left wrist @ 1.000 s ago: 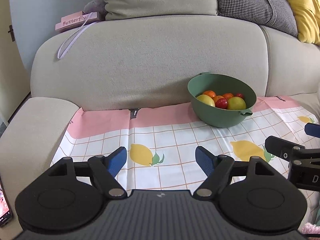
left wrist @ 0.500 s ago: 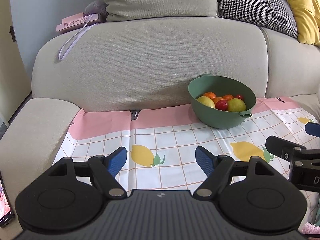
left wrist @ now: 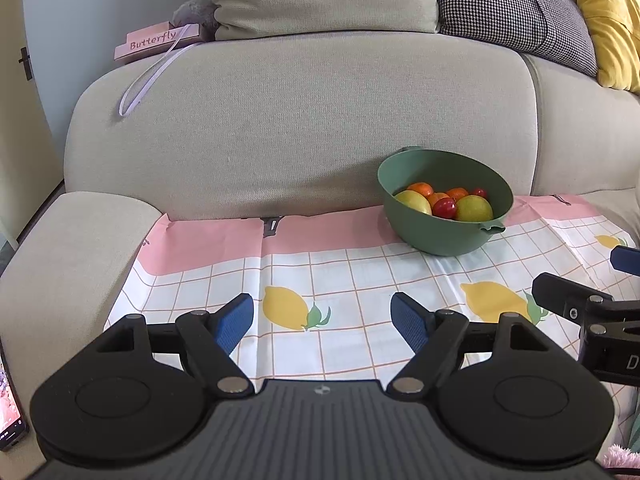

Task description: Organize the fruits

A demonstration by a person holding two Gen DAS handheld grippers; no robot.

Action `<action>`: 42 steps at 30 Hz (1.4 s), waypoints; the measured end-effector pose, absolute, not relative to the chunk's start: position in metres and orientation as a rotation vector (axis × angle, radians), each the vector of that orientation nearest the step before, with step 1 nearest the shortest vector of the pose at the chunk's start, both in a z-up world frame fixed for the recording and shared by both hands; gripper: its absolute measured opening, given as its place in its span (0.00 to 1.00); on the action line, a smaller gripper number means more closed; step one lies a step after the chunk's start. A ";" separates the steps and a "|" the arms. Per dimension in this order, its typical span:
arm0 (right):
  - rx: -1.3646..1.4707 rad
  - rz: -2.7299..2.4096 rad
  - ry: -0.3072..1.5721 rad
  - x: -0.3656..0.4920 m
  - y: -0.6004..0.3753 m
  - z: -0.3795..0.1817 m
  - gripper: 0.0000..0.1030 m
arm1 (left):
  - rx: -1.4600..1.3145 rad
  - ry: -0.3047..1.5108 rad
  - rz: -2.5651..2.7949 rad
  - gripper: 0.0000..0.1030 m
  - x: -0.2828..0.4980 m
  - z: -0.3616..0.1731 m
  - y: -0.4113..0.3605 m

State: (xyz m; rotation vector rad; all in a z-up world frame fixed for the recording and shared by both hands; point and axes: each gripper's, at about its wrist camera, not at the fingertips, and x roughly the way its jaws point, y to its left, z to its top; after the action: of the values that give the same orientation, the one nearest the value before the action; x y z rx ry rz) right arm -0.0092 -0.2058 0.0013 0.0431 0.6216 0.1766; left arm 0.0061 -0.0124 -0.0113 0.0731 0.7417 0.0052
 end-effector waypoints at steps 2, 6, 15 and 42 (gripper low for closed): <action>0.043 0.177 0.621 -0.009 -0.206 0.001 0.96 | 0.072 0.744 0.007 0.89 0.006 -0.012 -0.013; 0.046 0.178 0.621 -0.009 -0.207 0.000 0.96 | 0.070 0.744 0.008 0.89 0.006 -0.012 -0.013; 0.046 0.178 0.621 -0.010 -0.208 0.001 0.96 | 0.065 0.742 0.010 0.89 0.005 -0.012 -0.012; 0.046 0.181 0.625 -0.010 -0.211 0.001 0.96 | 0.058 0.720 -0.003 0.89 0.001 -0.006 -0.016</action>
State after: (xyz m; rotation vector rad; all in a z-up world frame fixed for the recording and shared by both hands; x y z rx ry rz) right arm -0.0101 -0.2107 0.0008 0.0457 0.6248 0.1807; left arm 0.0006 -0.0156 -0.0062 0.0579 0.7201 -0.0031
